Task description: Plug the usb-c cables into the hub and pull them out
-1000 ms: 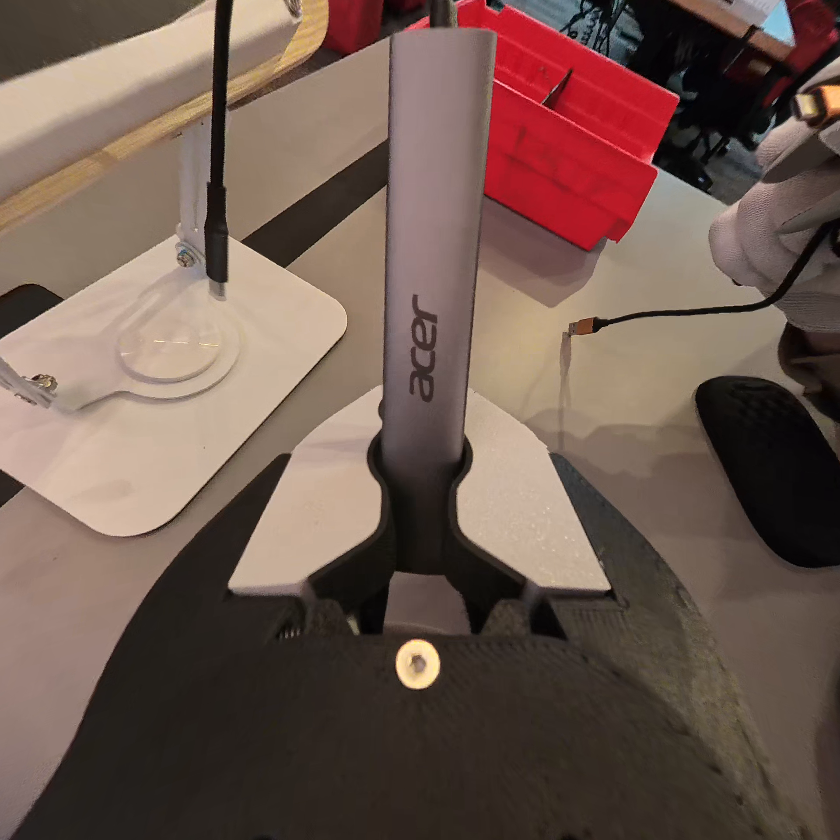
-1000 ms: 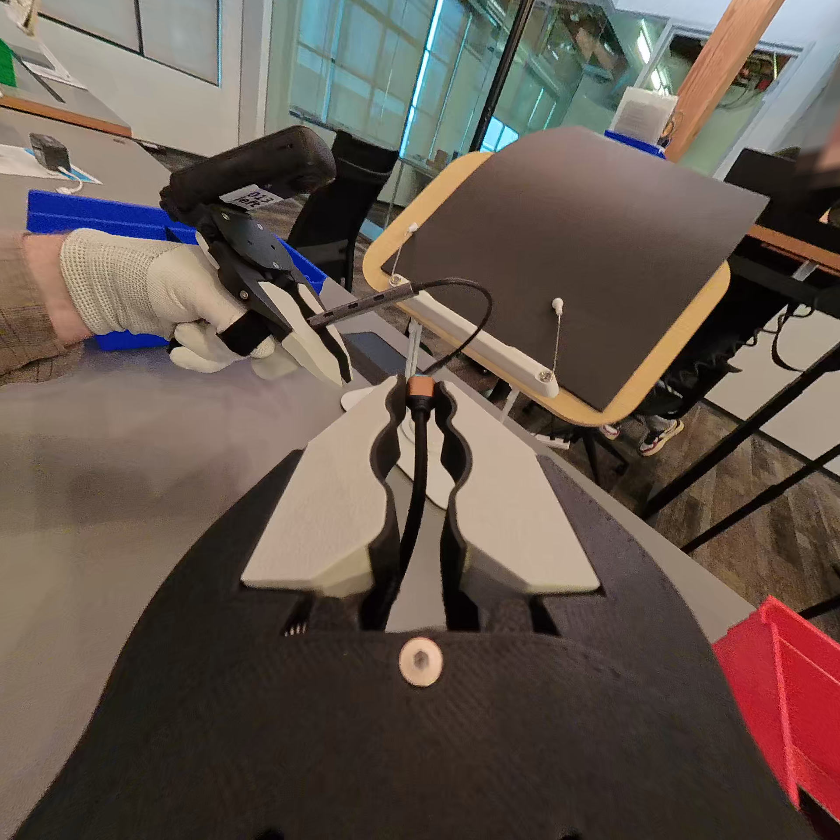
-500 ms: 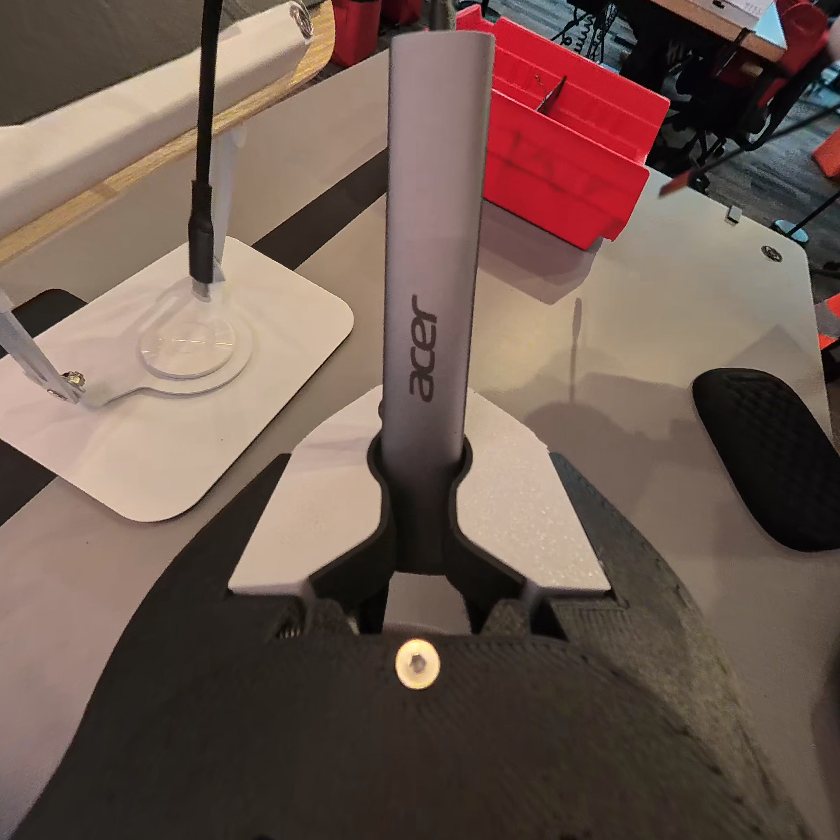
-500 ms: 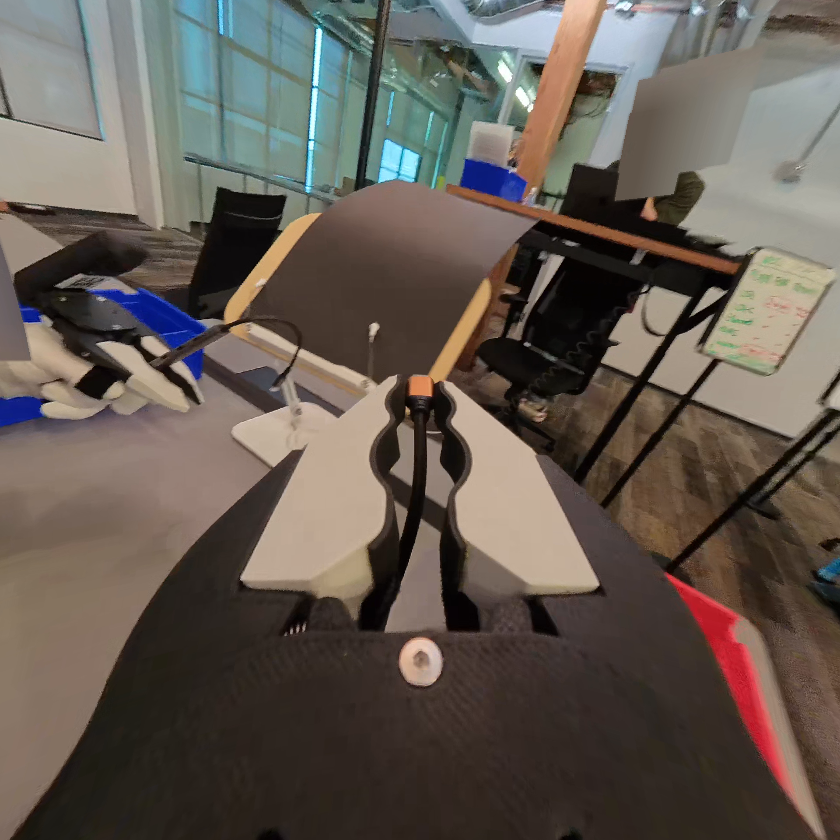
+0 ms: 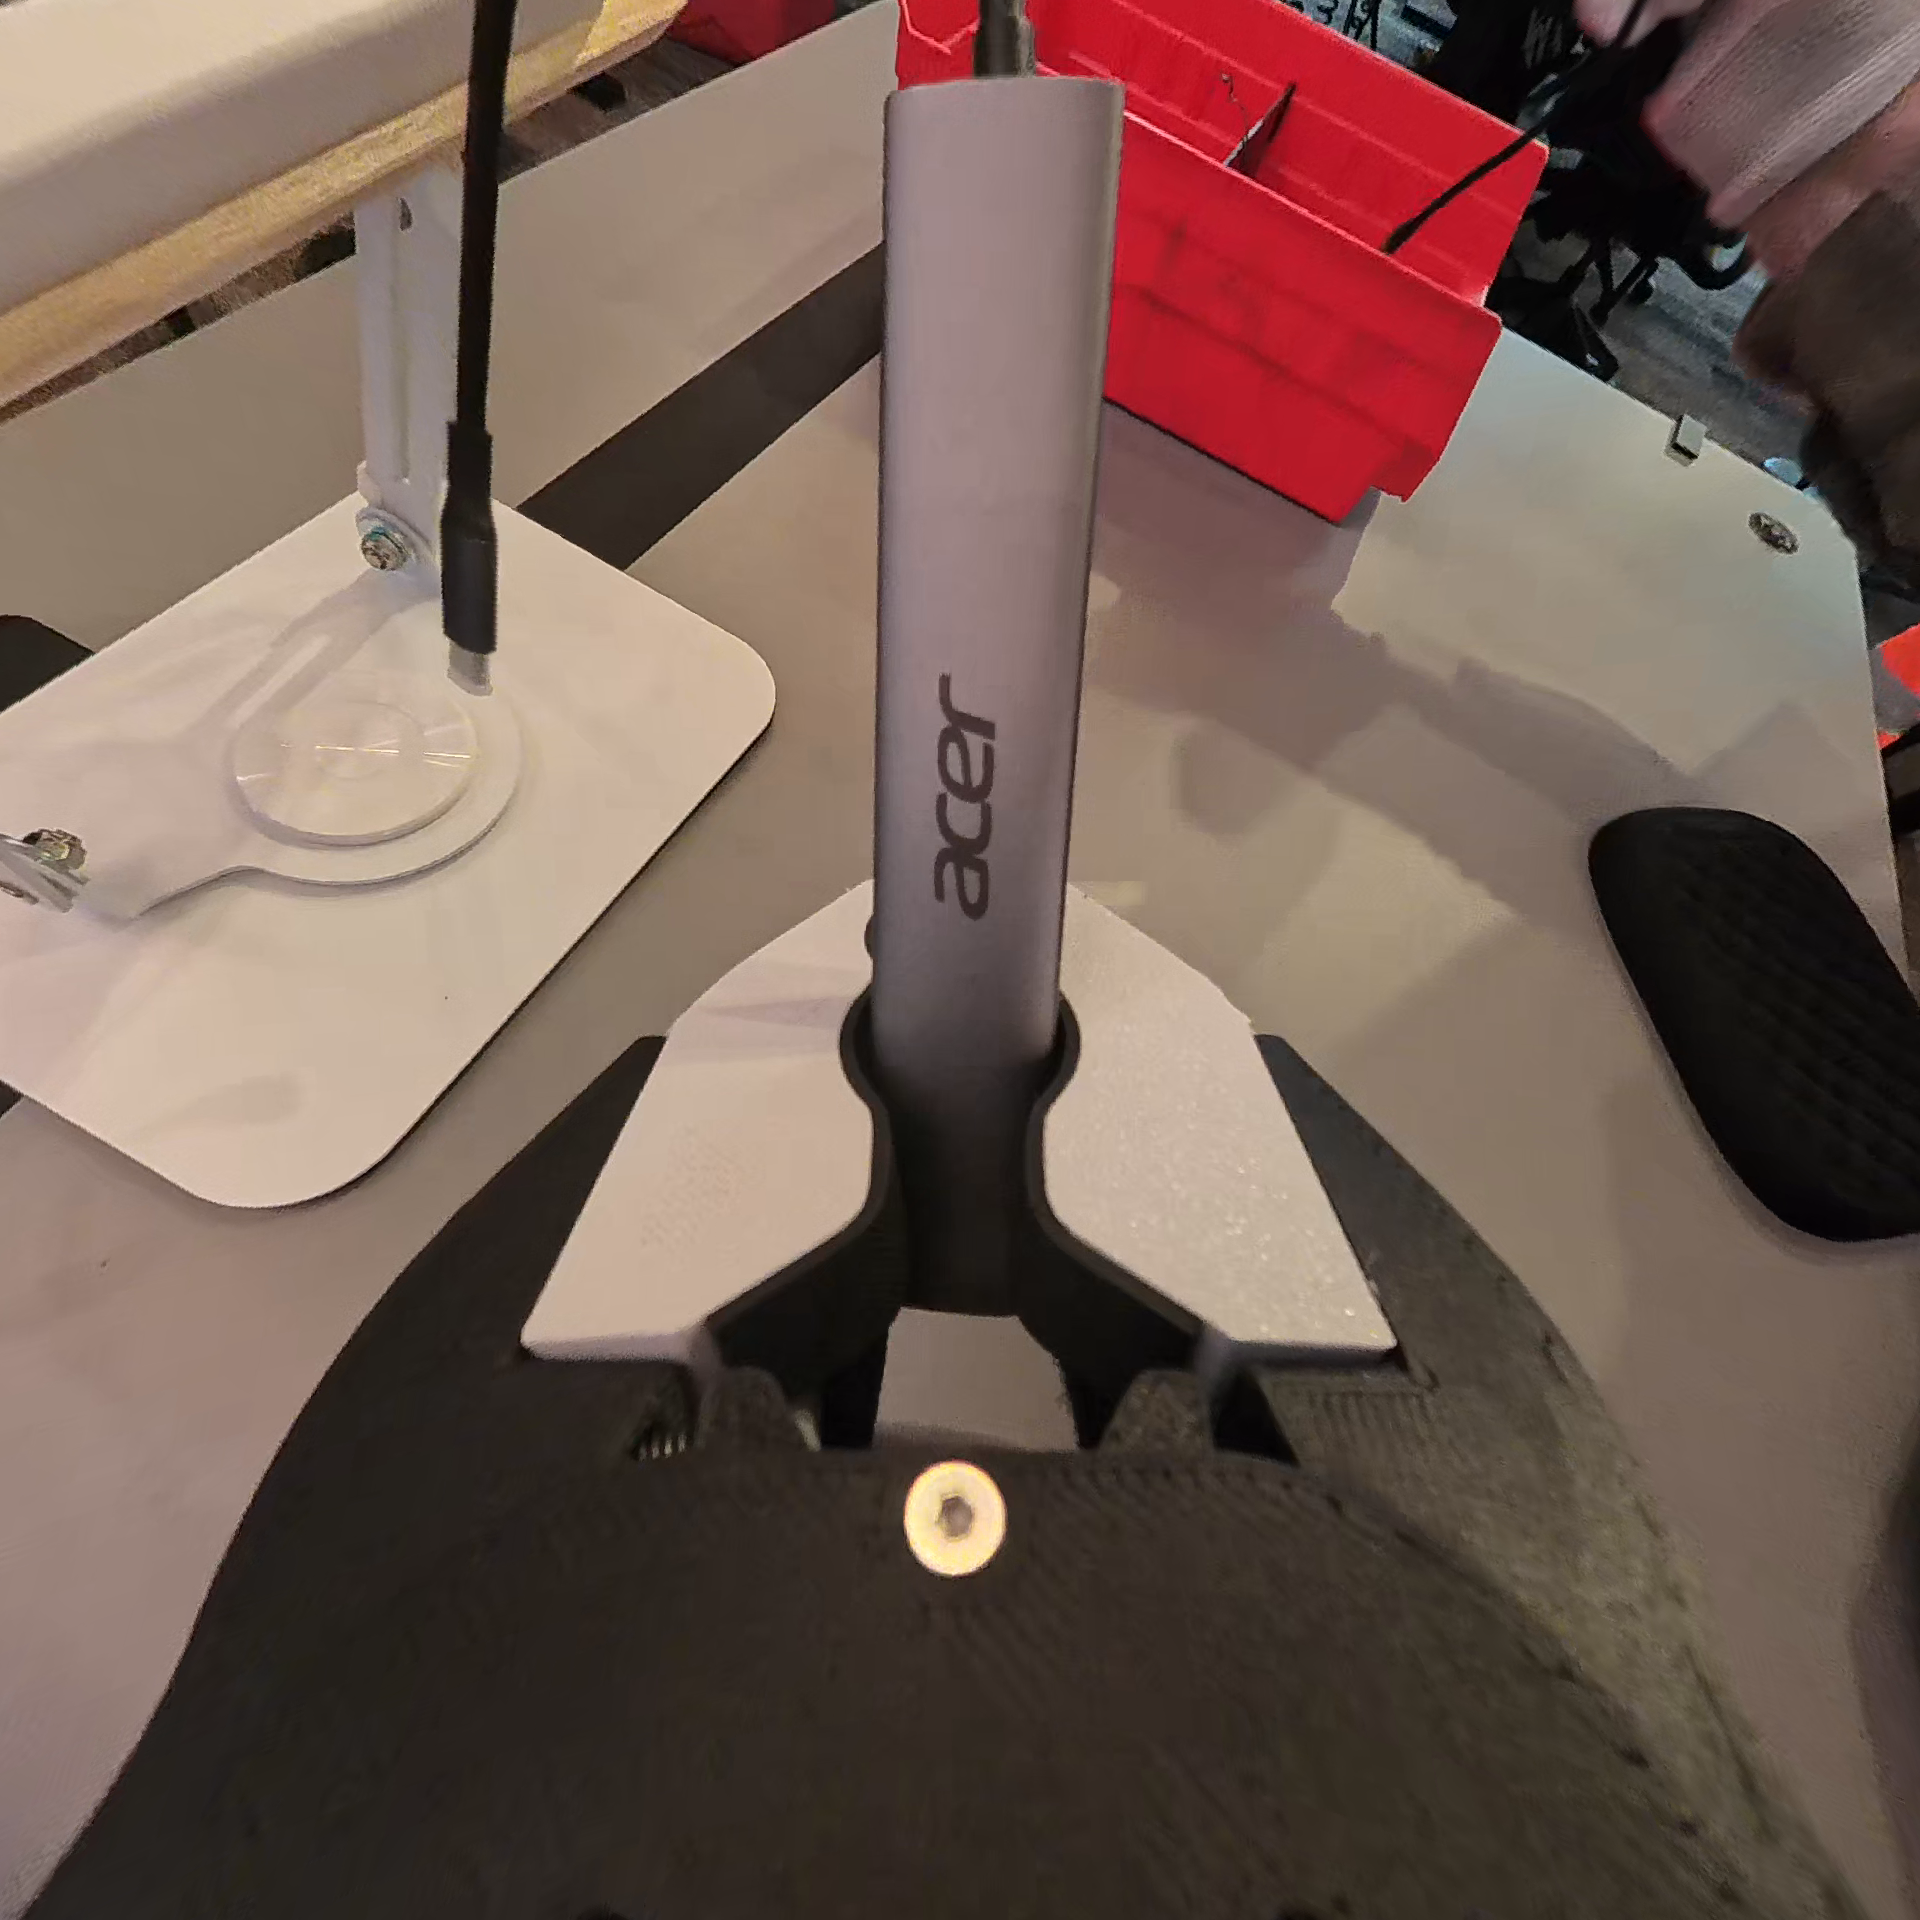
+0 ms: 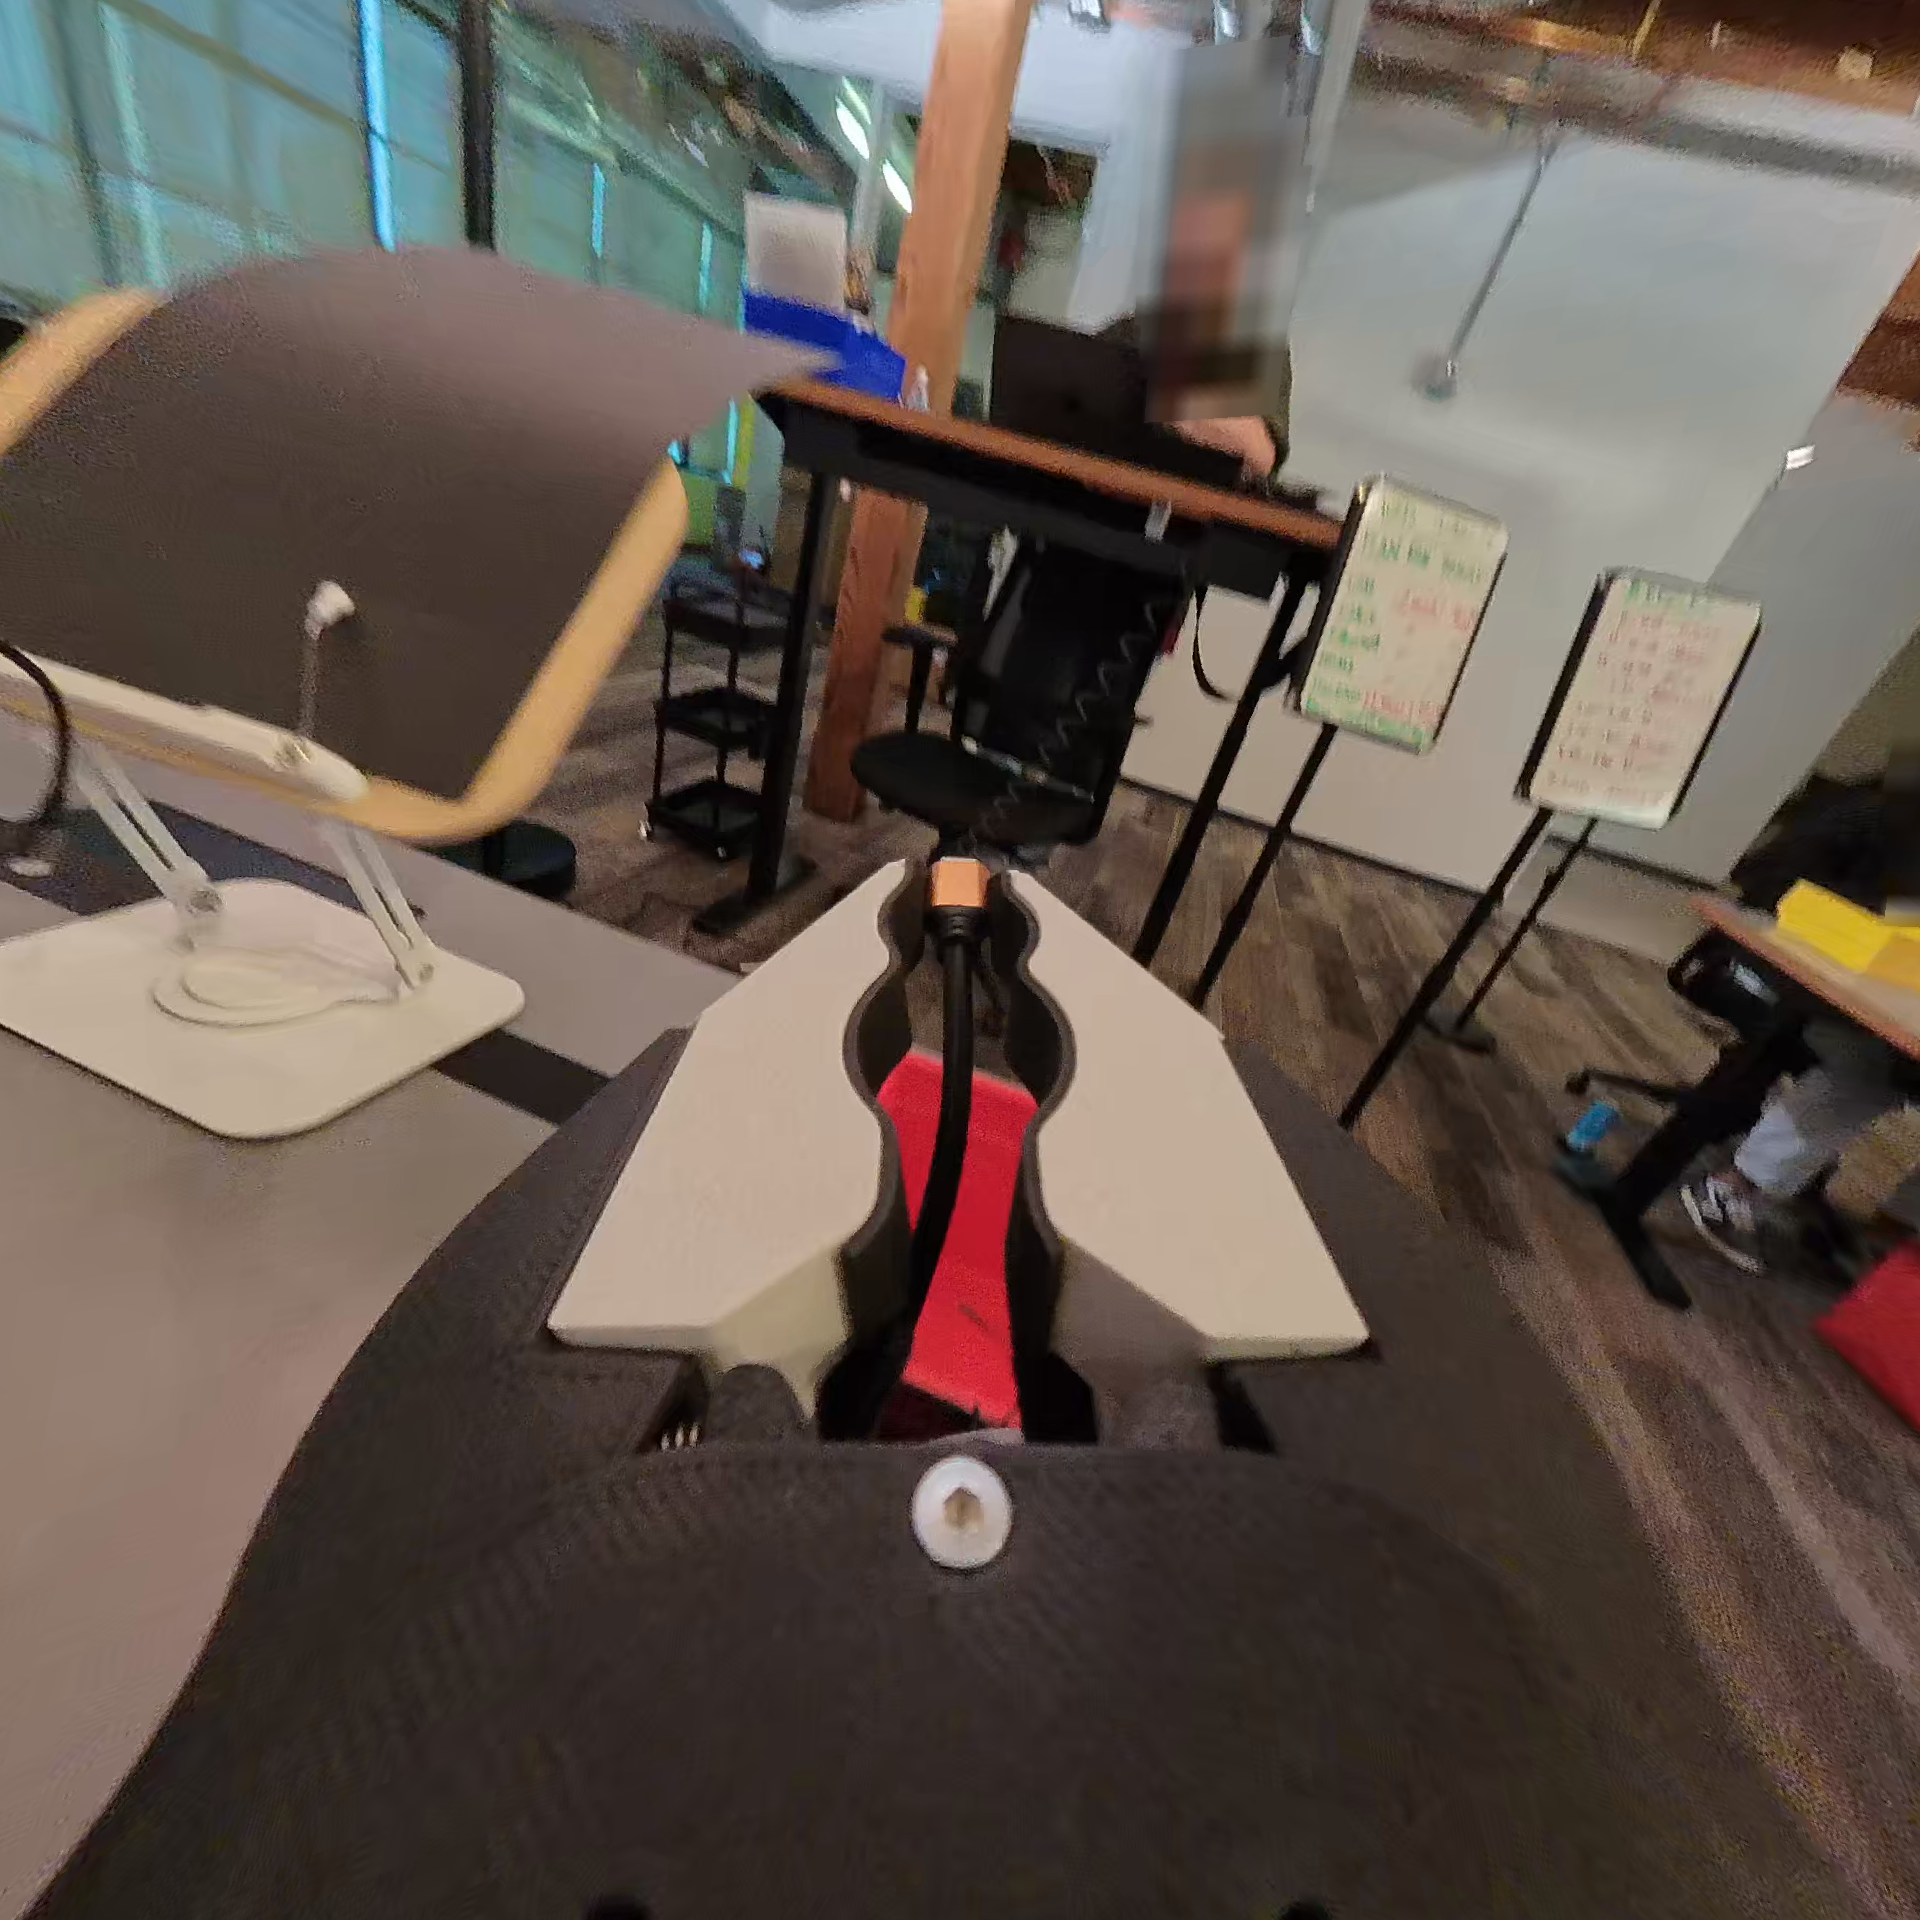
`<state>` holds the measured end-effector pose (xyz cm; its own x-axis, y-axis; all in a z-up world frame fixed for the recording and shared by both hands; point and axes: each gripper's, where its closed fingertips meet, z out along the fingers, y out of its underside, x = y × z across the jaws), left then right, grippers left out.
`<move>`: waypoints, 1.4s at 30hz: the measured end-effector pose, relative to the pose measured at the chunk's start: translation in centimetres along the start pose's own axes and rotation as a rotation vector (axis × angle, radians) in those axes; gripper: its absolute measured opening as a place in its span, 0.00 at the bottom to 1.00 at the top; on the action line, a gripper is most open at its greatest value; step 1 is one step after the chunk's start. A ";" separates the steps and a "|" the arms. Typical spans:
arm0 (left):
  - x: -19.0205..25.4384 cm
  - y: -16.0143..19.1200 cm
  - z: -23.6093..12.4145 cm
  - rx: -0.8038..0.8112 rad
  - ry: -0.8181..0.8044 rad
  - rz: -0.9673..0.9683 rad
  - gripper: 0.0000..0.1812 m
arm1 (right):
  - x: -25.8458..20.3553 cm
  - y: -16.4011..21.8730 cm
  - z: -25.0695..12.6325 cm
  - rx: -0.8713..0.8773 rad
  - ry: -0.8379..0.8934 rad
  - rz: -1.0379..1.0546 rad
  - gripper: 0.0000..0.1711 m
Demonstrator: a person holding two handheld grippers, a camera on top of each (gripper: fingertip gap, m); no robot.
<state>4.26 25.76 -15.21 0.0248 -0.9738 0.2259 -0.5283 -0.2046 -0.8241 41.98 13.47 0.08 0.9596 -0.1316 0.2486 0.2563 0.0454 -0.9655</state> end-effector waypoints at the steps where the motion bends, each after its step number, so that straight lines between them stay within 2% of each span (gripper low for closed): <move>1: -0.1 0.1 0.1 -0.001 -0.001 -0.002 0.12 | 0.1 1.6 0.2 -0.034 0.013 0.008 0.06; 9: -0.5 0.8 0.7 -0.022 0.005 -0.020 0.12 | -0.7 12.8 -0.8 -0.408 0.052 0.060 0.06; 10: -0.5 0.9 0.8 -0.026 0.006 -0.023 0.12 | -1.0 14.2 -1.1 -0.475 0.042 0.043 0.08; 12: -0.4 1.1 1.0 -0.033 0.009 -0.023 0.12 | -1.5 16.6 -1.6 -0.603 0.019 0.044 0.19; 14: -0.3 1.1 1.1 -0.039 0.012 -0.022 0.12 | -2.2 17.1 -1.8 -0.637 -0.020 0.017 0.22; 16: -0.1 1.2 1.2 -0.042 0.014 -0.020 0.12 | -2.0 17.2 -1.7 -0.679 -0.018 0.003 0.29; 17: 0.0 1.2 1.3 -0.044 0.015 -0.020 0.12 | -2.2 17.3 -1.7 -0.711 -0.041 0.013 0.36; 18: 0.0 1.1 1.3 -0.044 0.016 -0.019 0.12 | -2.3 17.1 -1.5 -0.725 -0.063 0.015 0.38; 20: 0.2 1.1 1.3 -0.041 0.020 -0.018 0.12 | -2.2 16.0 -1.0 -0.723 -0.097 -0.052 0.40; 22: 0.3 1.1 1.3 -0.042 0.021 -0.015 0.12 | -1.0 14.2 -0.4 -0.689 -0.081 -0.174 0.36; 23: 0.3 1.1 1.3 -0.043 0.023 -0.015 0.12 | -0.3 14.1 -0.3 -0.723 -0.058 -0.193 0.40; 24: 0.2 1.1 1.3 -0.042 0.022 -0.016 0.12 | 0.2 14.0 -0.3 -0.753 -0.042 -0.202 0.40; 25: 0.3 1.1 1.3 -0.042 0.023 -0.016 0.12 | 0.0 14.1 -0.5 -0.788 -0.072 -0.216 0.36; 27: 0.3 1.1 1.3 -0.042 0.024 -0.013 0.12 | -1.0 13.4 -1.9 -0.830 -0.148 -0.207 0.36; 29: 0.2 1.1 1.1 -0.040 0.022 -0.014 0.12 | -3.6 12.2 -4.1 -0.827 -0.284 -0.078 0.30; 31: 0.1 0.9 1.0 -0.029 0.028 -0.022 0.12 | -5.3 12.1 -6.2 -0.839 -0.360 0.014 0.29; 34: 0.2 0.7 1.0 -0.023 0.036 -0.027 0.12 | -6.8 14.3 -8.9 -0.945 -0.390 -0.026 0.27; 38: 0.5 0.8 1.0 -0.031 0.034 -0.017 0.12 | -8.0 16.4 -10.1 -0.989 -0.429 0.002 0.00; 40: 0.7 0.7 1.0 -0.027 0.037 -0.016 0.12 | -8.0 17.1 -10.2 -0.997 -0.435 0.021 0.00; 42: 0.7 0.7 1.1 -0.029 0.038 -0.016 0.12 | -7.0 17.1 -9.5 -0.974 -0.367 0.032 0.00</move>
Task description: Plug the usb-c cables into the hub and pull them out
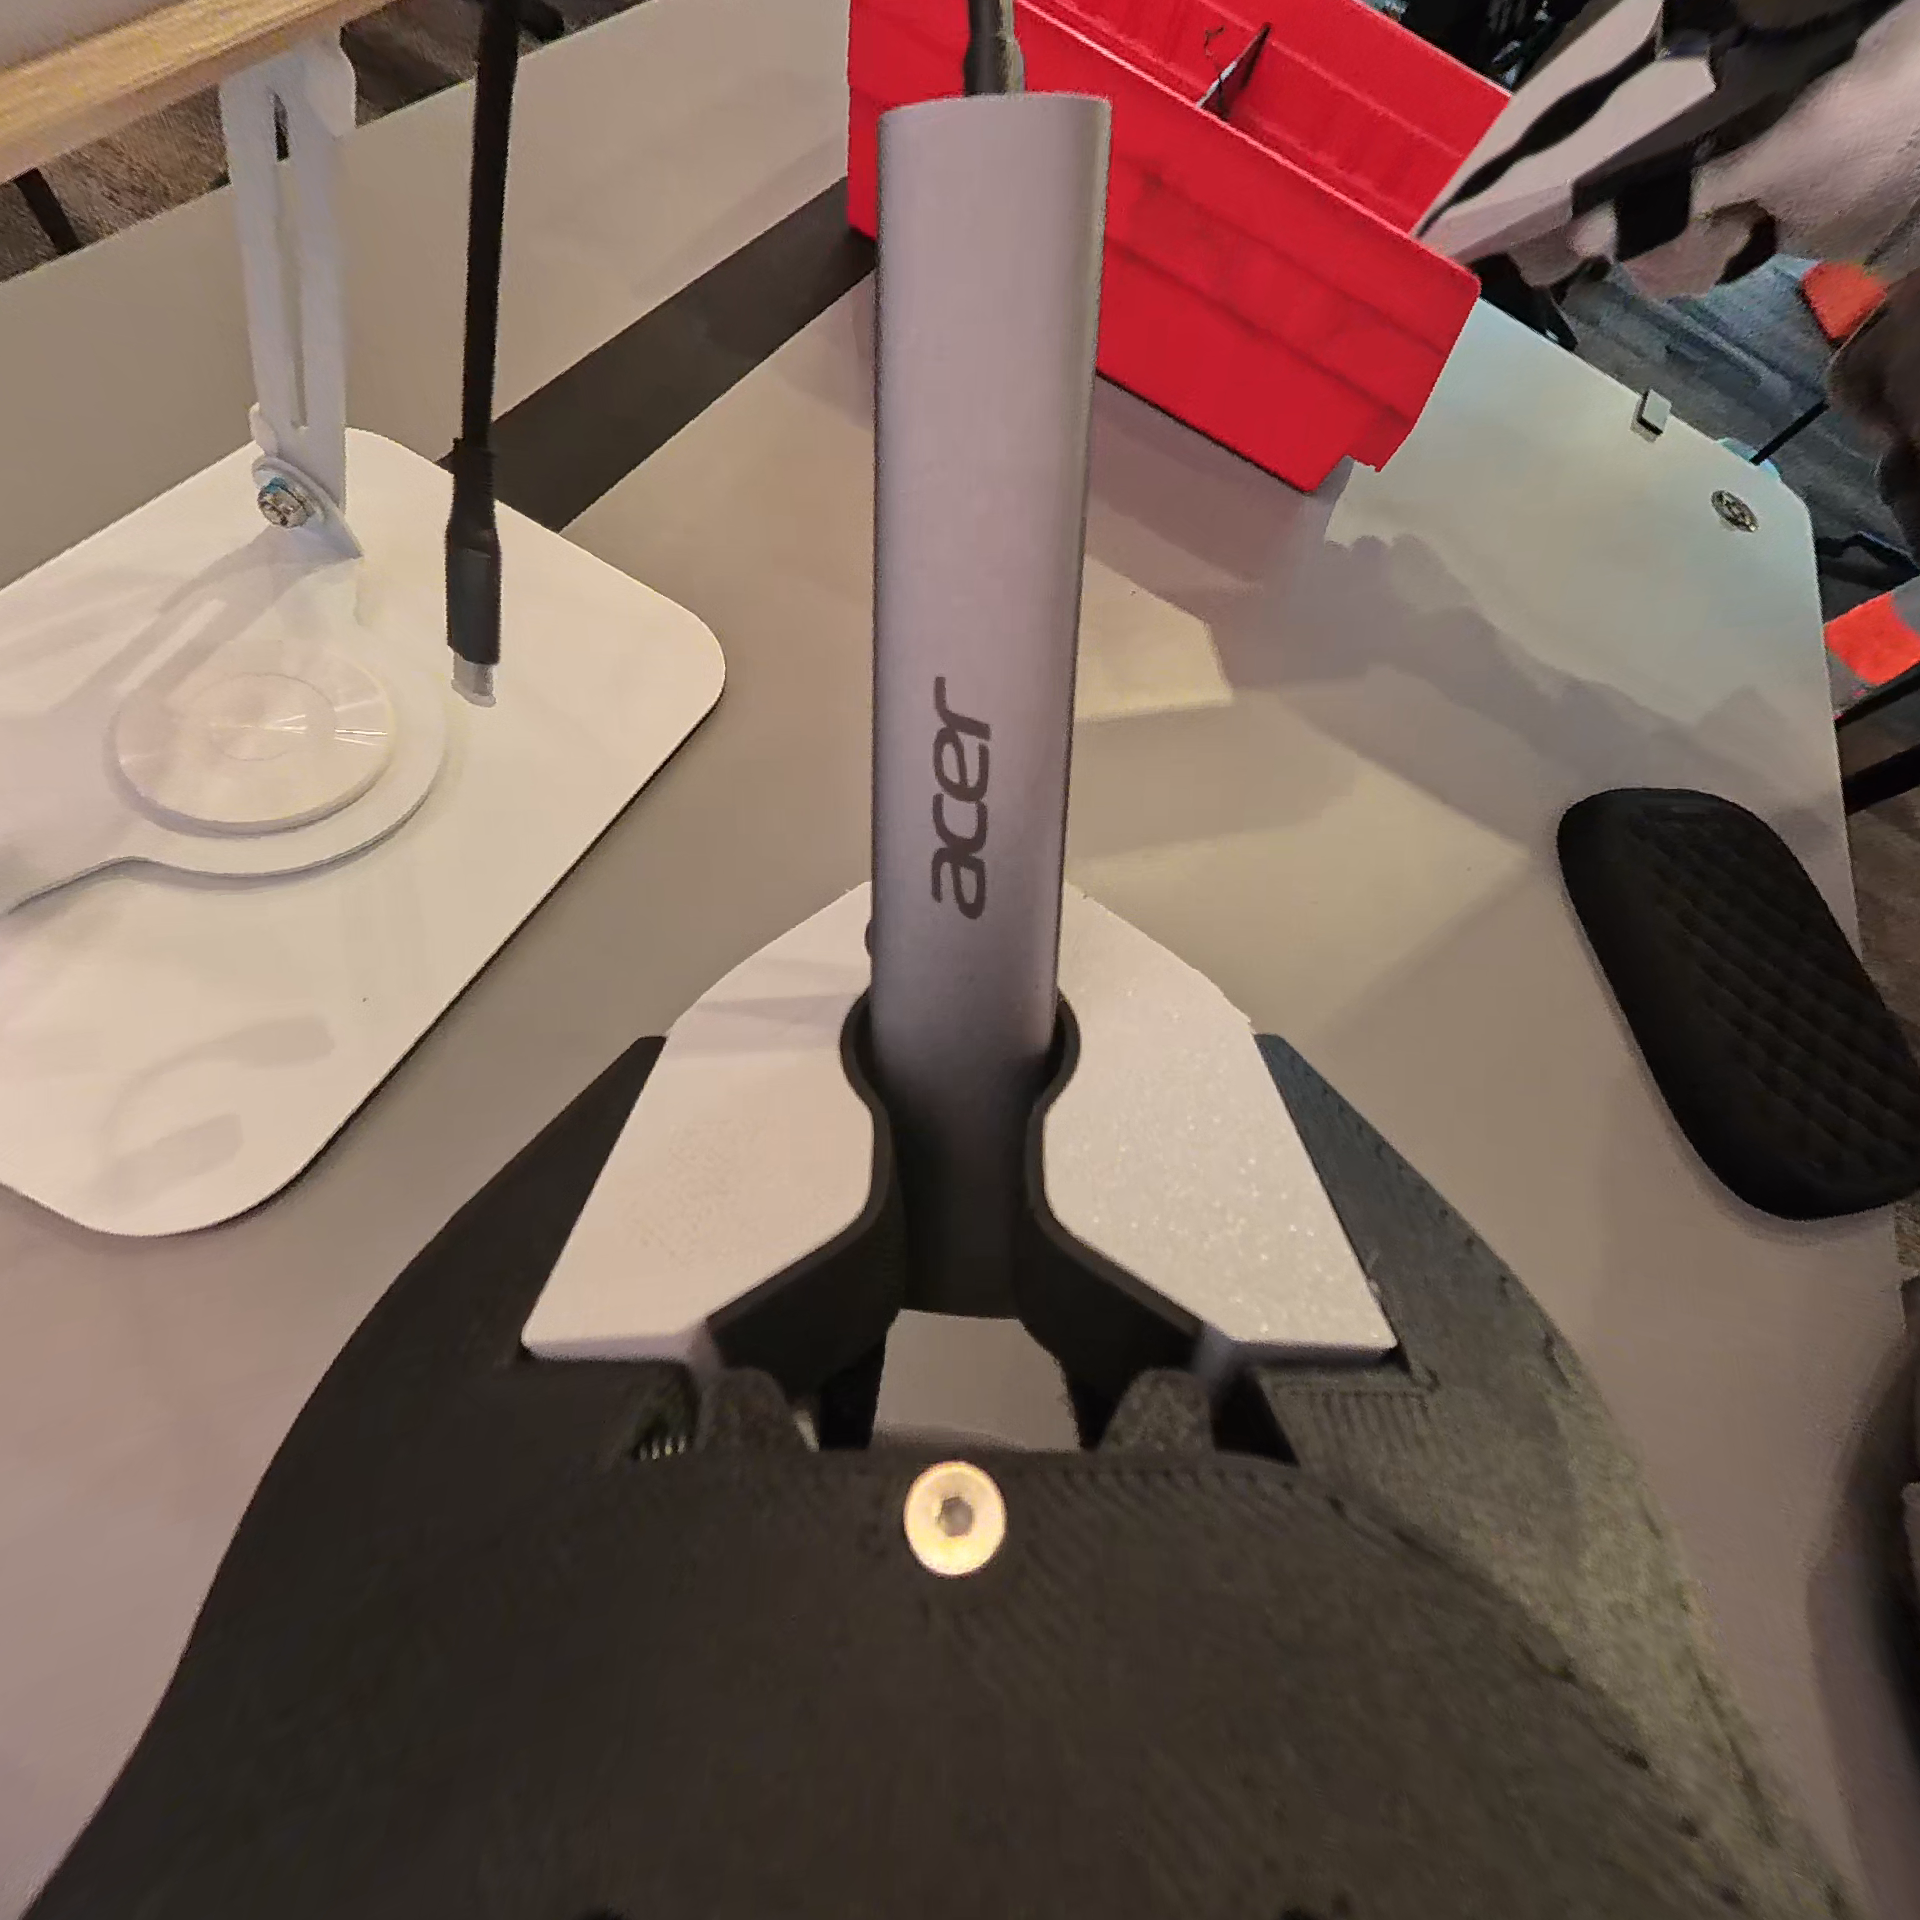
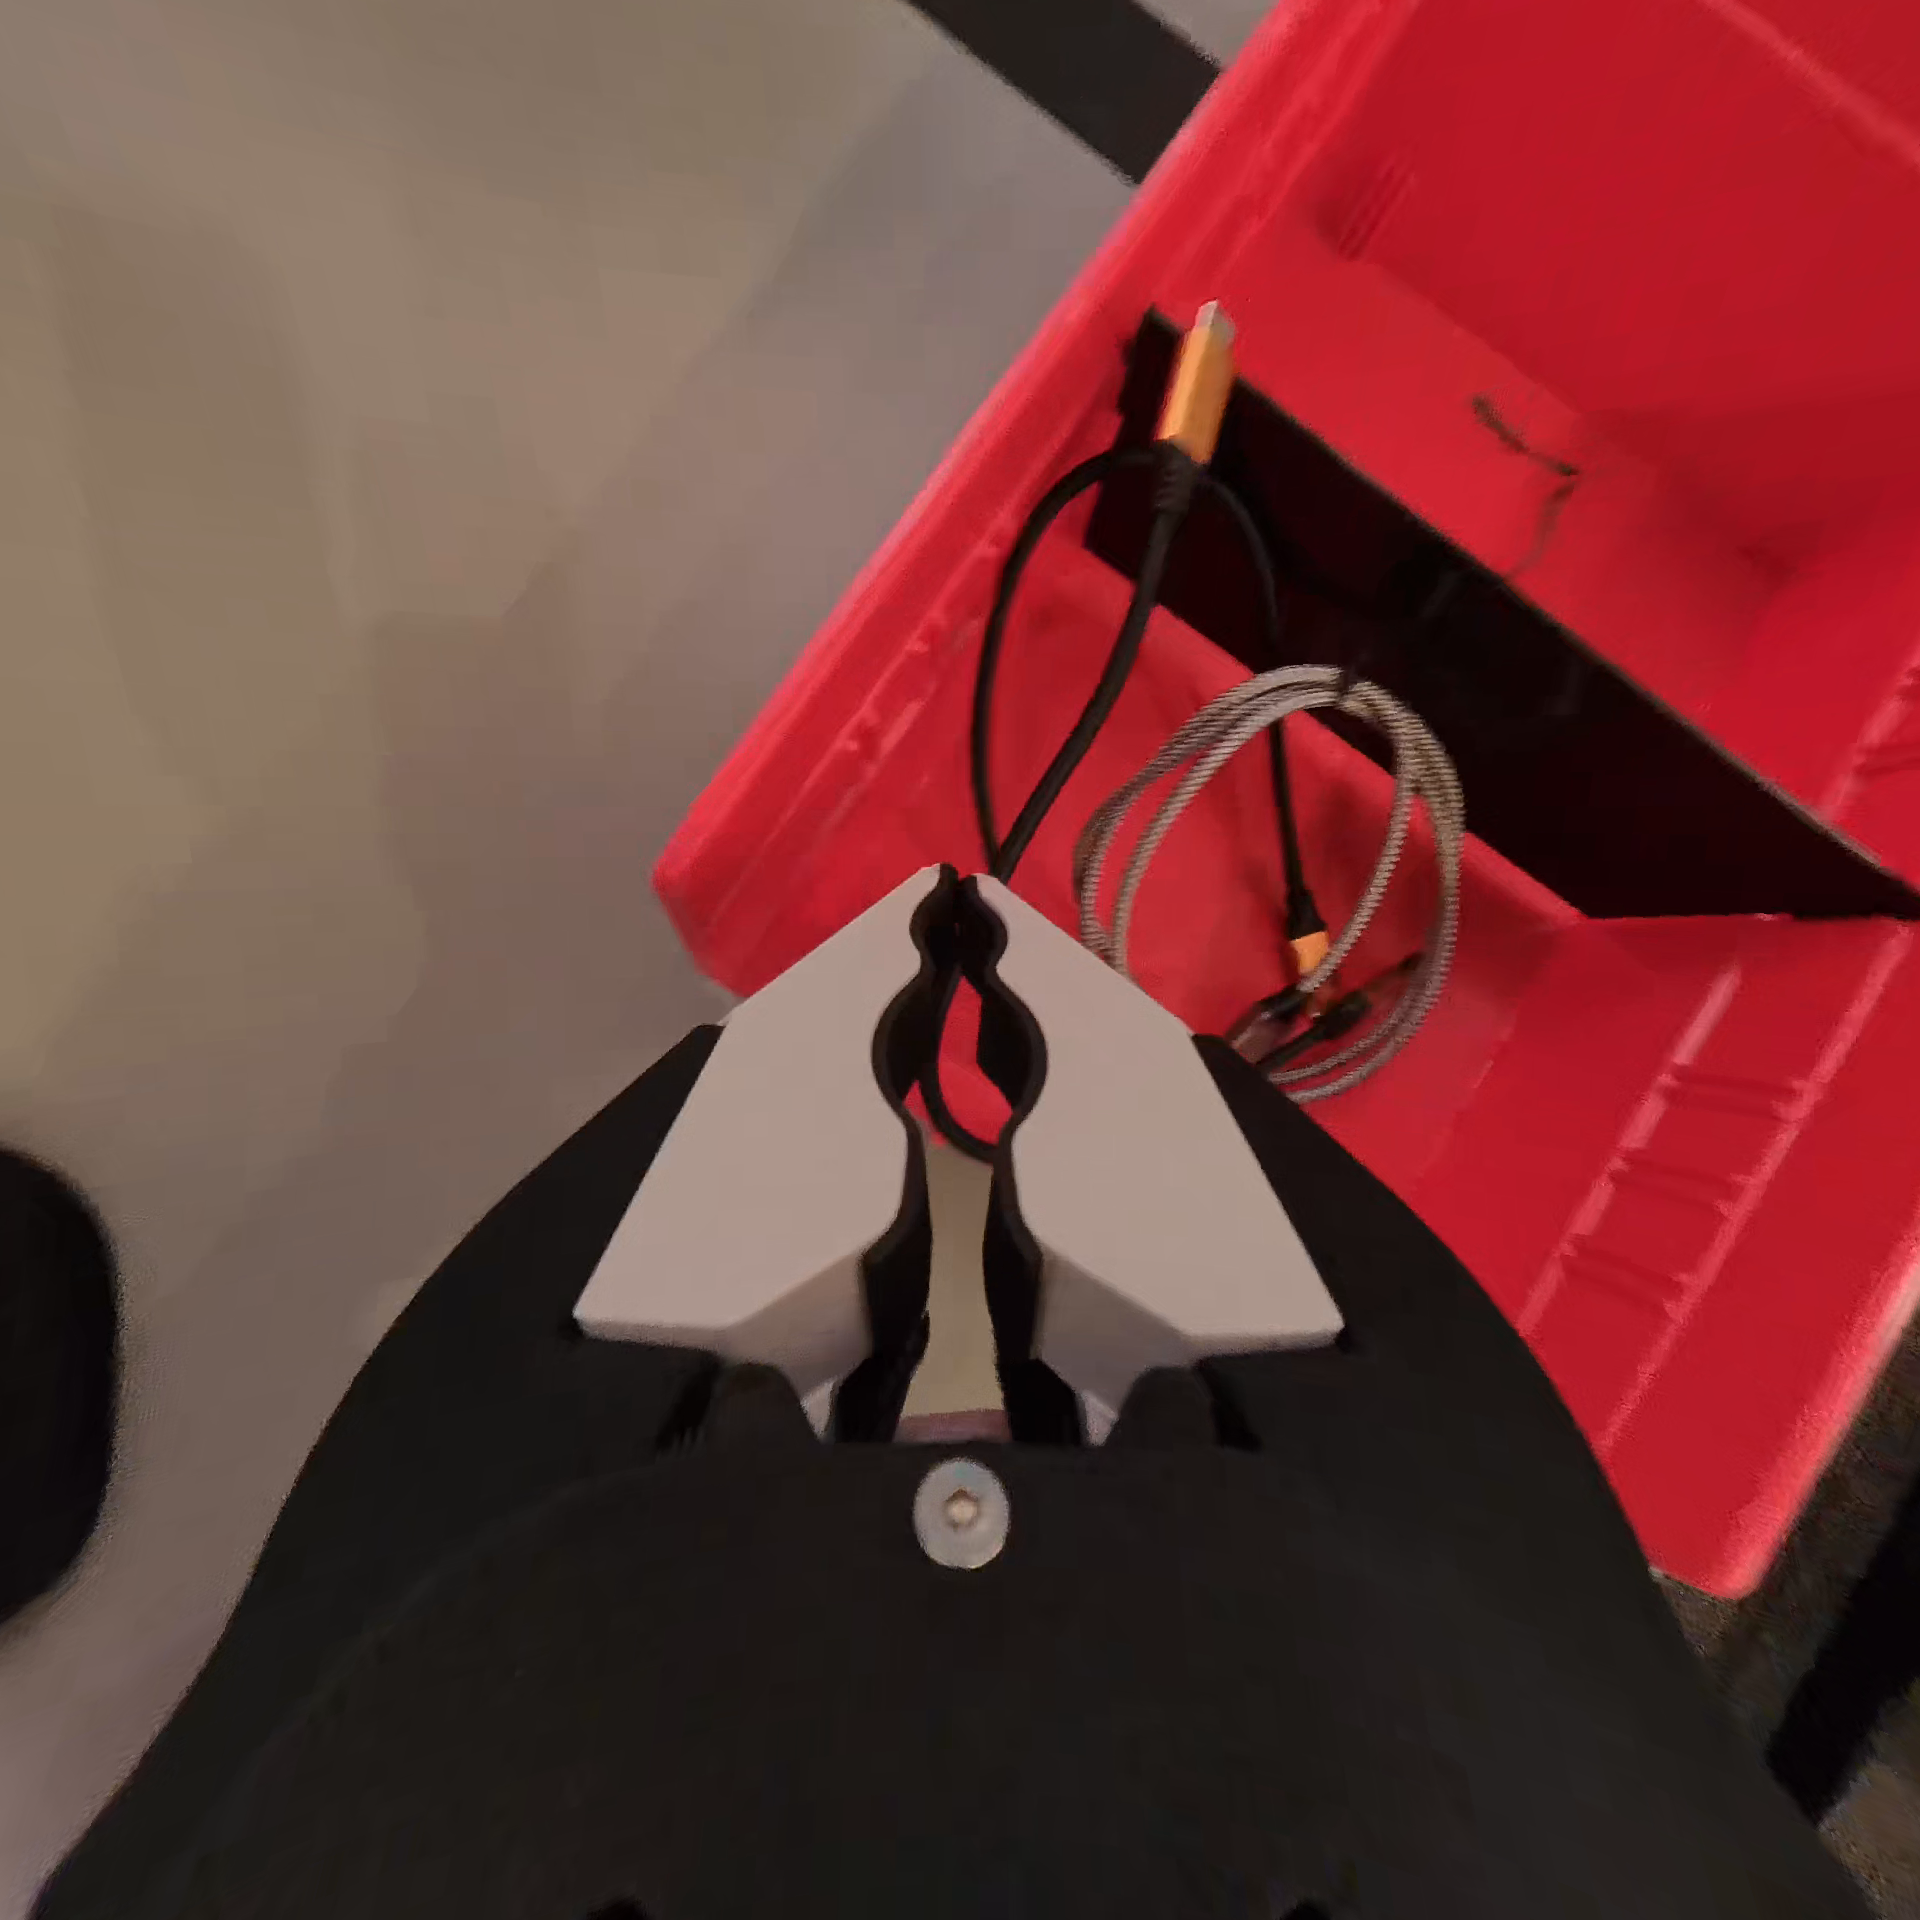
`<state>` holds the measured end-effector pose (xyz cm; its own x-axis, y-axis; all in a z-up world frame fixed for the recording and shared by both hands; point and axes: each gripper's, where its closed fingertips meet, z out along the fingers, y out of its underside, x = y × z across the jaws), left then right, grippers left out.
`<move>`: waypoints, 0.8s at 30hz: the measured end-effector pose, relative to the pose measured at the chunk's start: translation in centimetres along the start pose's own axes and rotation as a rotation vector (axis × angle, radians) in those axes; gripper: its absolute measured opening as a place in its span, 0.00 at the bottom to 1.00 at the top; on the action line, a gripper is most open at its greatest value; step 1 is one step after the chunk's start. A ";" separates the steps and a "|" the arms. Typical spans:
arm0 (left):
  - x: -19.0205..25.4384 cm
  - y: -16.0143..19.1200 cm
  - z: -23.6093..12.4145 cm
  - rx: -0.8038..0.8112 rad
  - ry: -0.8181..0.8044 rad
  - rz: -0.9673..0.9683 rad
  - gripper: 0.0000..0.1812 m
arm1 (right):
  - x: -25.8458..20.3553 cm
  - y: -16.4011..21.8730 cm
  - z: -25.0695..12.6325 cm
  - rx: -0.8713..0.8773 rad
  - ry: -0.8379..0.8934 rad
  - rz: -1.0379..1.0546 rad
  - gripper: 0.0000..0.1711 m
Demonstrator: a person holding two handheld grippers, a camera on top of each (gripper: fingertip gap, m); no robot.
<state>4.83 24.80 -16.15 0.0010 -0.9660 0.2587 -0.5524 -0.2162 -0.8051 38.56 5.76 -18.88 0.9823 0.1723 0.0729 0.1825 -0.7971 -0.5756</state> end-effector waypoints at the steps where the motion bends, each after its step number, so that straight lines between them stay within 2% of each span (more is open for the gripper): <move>1: 0.0 0.0 0.1 -0.002 0.001 -0.001 0.12 | 1.0 -0.5 -0.1 0.026 0.051 0.016 0.00; 4: 0.0 0.2 0.4 -0.010 0.006 -0.002 0.12 | 1.7 -0.8 0.5 0.033 0.092 0.033 0.00; 6: 0.1 0.3 0.5 -0.014 0.008 0.000 0.12 | 2.8 -0.4 1.0 -0.016 0.184 -0.016 0.00; 8: 0.1 0.3 0.5 -0.013 0.008 0.000 0.12 | 2.4 -0.5 1.8 -0.031 0.162 -0.028 0.00; 11: 0.0 0.4 0.3 -0.015 0.002 0.000 0.12 | 3.3 -2.2 0.1 0.083 0.179 0.046 0.00; 14: -0.2 0.2 0.0 -0.003 0.005 -0.009 0.12 | 2.0 -3.4 -2.1 0.158 0.101 0.074 0.09; 15: -0.3 0.2 0.0 0.000 0.008 -0.012 0.12 | 0.9 -3.1 -2.2 0.134 0.034 0.081 0.16; 16: -0.3 0.2 0.1 0.000 0.011 -0.014 0.12 | -0.4 -2.4 -1.9 0.094 -0.038 0.070 0.19; 18: -0.2 0.2 0.2 -0.004 0.014 -0.013 0.12 | -1.0 -0.8 -0.7 0.004 -0.043 0.024 0.16; 20: 0.0 0.3 0.4 -0.010 0.015 -0.008 0.12 | 0.1 0.8 0.7 -0.083 0.040 0.008 0.10; 23: 0.2 0.3 0.4 -0.013 0.016 -0.004 0.12 | 0.2 0.9 2.1 -0.082 0.039 0.027 0.01; 24: 0.2 0.3 0.5 -0.012 0.016 -0.004 0.12 | 0.7 0.6 2.4 -0.072 0.058 0.043 0.00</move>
<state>5.06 24.44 -16.55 -0.0106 -0.9627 0.2703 -0.5628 -0.2177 -0.7974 39.30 6.76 -21.14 0.9898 0.1046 0.0972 0.1401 -0.8429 -0.5194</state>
